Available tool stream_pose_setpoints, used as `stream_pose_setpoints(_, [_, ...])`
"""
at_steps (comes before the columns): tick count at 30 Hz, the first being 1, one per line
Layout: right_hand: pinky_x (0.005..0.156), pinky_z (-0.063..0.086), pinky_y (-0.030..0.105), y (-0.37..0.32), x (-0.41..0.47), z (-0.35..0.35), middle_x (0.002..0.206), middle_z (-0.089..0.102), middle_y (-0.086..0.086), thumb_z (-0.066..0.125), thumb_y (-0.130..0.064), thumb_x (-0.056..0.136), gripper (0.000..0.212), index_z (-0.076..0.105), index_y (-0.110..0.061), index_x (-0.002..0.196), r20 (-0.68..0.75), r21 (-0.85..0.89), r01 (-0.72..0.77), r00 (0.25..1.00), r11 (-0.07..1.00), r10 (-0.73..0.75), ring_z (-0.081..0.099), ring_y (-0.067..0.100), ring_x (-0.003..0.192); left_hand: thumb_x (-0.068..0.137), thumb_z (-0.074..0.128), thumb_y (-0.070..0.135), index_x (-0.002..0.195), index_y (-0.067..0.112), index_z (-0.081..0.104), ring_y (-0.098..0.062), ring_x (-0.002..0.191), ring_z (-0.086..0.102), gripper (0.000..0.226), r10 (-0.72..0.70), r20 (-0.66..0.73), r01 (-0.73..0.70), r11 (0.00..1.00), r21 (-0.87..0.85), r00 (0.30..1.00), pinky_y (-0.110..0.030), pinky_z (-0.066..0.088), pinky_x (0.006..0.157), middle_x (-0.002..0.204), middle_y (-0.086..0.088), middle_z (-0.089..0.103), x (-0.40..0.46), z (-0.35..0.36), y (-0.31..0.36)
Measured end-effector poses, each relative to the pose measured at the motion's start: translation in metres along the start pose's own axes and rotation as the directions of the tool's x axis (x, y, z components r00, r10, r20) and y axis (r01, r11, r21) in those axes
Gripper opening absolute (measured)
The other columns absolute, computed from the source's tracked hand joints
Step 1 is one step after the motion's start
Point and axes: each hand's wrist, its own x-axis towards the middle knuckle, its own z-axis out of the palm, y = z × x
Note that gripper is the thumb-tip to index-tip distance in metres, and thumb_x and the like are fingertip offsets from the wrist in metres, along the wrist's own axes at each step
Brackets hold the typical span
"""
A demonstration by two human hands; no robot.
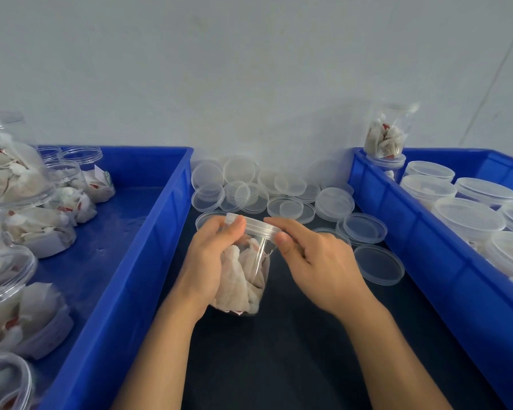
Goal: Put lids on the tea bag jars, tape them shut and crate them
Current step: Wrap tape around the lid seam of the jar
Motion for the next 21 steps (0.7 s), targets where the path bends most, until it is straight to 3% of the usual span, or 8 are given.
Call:
stream_pose_setpoints(3, [0.072,0.043,0.037,0.000,-0.001,0.000,0.067,0.052,-0.019,0.011,-0.061,0.105,0.052,0.039,-0.057,0.149,0.074,-0.042,0.016,0.997,0.999,-0.013,0.055,0.012,0.075,0.089,0.059,0.063,0.103,0.027,0.076,-0.023,0.105,0.075,0.043,-0.011,0.061,0.010,1.000,0.028,0.998,-0.046,0.057,0.097,0.108,-0.006,0.077,0.001,-0.001,-0.004])
stream_pose_setpoints(6, [0.074,0.043,0.037,0.003,-0.005,-0.002,0.074,0.060,-0.018,0.018,-0.060,0.107,0.045,0.039,-0.061,0.147,0.096,0.017,0.011,0.995,1.000,-0.012,0.058,0.015,0.083,0.089,0.051,0.070,0.097,0.040,0.077,-0.011,0.100,0.076,0.040,-0.046,0.097,0.042,0.998,0.049,0.994,-0.031,0.056,0.086,0.105,0.005,0.078,0.001,-0.002,-0.004])
stream_pose_setpoints(9, [0.073,0.039,0.034,0.001,-0.006,-0.004,0.081,0.064,-0.019,0.021,-0.060,0.105,0.047,0.043,-0.061,0.146,0.070,0.019,0.004,0.998,1.000,-0.006,0.059,0.012,0.086,0.090,0.044,0.073,0.098,0.042,0.075,-0.008,0.101,0.073,0.045,-0.057,0.077,0.045,0.988,0.145,0.995,-0.036,0.052,0.091,0.104,0.009,0.076,0.002,0.000,-0.005])
stream_pose_setpoints(12, [0.072,0.038,0.034,-0.003,-0.005,-0.005,0.079,0.061,-0.021,0.020,-0.060,0.105,0.049,0.046,-0.059,0.146,0.064,-0.012,-0.013,0.998,1.000,0.013,0.059,0.012,0.086,0.089,0.039,0.083,0.109,0.040,0.066,-0.005,0.101,0.068,0.054,0.095,-0.060,-0.061,0.906,0.418,0.994,-0.034,0.053,0.088,0.103,0.014,0.070,0.003,0.000,-0.004])
stream_pose_setpoints(15, [0.071,0.039,0.034,-0.007,-0.007,-0.005,0.072,0.052,-0.023,0.016,-0.062,0.102,0.055,0.048,-0.056,0.146,0.051,-0.066,-0.031,0.998,0.997,0.034,0.061,0.012,0.086,0.094,0.056,0.070,0.111,0.033,0.061,-0.004,0.088,0.069,0.041,0.390,-0.264,-0.168,0.785,0.596,0.883,-0.027,0.054,0.075,0.099,0.016,0.069,-0.003,0.005,0.003])
stream_pose_setpoints(17, [0.069,0.039,0.035,-0.011,-0.007,-0.004,0.071,0.049,-0.022,0.014,-0.062,0.102,0.055,0.048,-0.055,0.145,0.032,-0.097,-0.043,0.998,0.994,0.047,0.062,0.013,0.087,0.099,0.054,0.061,0.106,0.031,0.060,-0.003,0.084,0.067,0.031,0.483,-0.268,-0.199,0.716,0.669,0.834,-0.021,0.050,0.070,0.096,0.016,0.068,-0.008,0.016,0.006])
stream_pose_setpoints(19, [0.069,0.042,0.036,-0.014,-0.006,-0.003,0.074,0.053,-0.020,0.015,-0.062,0.103,0.054,0.049,-0.055,0.143,0.000,-0.122,-0.069,0.998,0.990,0.069,0.064,0.016,0.087,0.102,0.047,0.060,0.113,0.033,0.056,-0.004,0.090,0.065,0.031,0.467,-0.220,-0.191,0.682,0.706,0.857,-0.018,0.047,0.071,0.103,0.017,0.066,-0.013,0.028,0.006])
stream_pose_setpoints(21, [0.067,0.047,0.037,-0.016,-0.007,-0.002,0.073,0.056,-0.018,0.016,-0.060,0.105,0.051,0.052,-0.053,0.140,-0.026,-0.137,-0.079,0.997,0.987,0.076,0.065,0.017,0.081,0.099,0.045,0.065,0.129,0.035,0.049,-0.009,0.101,0.064,0.043,0.420,-0.141,-0.192,0.654,0.731,0.896,-0.031,0.056,0.079,0.114,0.016,0.063,-0.016,0.036,0.004])
